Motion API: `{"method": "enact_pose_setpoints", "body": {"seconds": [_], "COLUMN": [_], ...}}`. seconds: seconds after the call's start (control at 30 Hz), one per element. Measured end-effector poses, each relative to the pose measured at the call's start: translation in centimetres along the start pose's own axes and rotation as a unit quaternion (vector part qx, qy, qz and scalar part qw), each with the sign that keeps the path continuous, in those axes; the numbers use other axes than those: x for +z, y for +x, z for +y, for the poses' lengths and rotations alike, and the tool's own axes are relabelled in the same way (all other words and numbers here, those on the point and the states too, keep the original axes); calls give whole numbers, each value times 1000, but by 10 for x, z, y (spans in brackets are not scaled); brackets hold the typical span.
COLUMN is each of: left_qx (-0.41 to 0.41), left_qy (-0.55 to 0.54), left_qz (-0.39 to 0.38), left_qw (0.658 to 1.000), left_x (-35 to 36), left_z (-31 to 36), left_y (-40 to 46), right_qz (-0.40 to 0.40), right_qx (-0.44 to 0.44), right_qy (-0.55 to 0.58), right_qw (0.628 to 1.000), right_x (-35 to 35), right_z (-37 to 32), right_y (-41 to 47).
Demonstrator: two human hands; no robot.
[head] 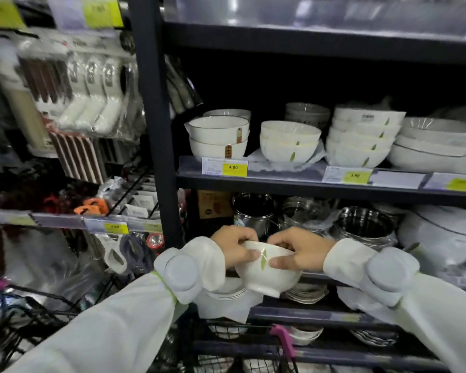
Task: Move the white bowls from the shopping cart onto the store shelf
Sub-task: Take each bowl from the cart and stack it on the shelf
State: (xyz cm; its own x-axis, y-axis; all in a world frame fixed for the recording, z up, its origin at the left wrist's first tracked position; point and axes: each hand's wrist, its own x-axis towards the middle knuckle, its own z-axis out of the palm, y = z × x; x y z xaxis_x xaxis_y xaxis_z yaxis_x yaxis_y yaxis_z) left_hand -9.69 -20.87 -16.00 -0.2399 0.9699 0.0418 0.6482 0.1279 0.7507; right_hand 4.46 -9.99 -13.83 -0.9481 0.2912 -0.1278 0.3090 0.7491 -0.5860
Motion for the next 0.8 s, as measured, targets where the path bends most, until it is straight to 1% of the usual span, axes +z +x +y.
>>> {"method": "enact_pose_setpoints", "body": {"seconds": [0.13,0.3,0.43,0.63,0.67,0.73,0.8], "left_qx": [29,61,82,145,155,156,145], "left_qy": [22,31,15,72,65,49,51], "left_qz": [17,29,53,134,148,181,239], "left_qw": [999,997,995,978,975,970,959], "left_x": [-16,-37,-53,-69,-70,-73,-76], "left_z": [24,45,72,100,105,108,106], "left_y": [5,12,20,32,35,42,49], "right_qz": [34,68,115,204,220,259,296], "right_qx": [-30,-45,-61,-75,-77,-82,-88], "right_qy": [-57,-89,-128,-168,-171,-186,-201], "right_qw": [997,993,983,962,957,944,930], "right_x": [-26,-53,-80,-112,-119,-130,-140], "right_z": [-12,-29,-41,-46,-46,-45,-44], "right_y": [-6,-14,-20,-24,-25,-26,-24]}}
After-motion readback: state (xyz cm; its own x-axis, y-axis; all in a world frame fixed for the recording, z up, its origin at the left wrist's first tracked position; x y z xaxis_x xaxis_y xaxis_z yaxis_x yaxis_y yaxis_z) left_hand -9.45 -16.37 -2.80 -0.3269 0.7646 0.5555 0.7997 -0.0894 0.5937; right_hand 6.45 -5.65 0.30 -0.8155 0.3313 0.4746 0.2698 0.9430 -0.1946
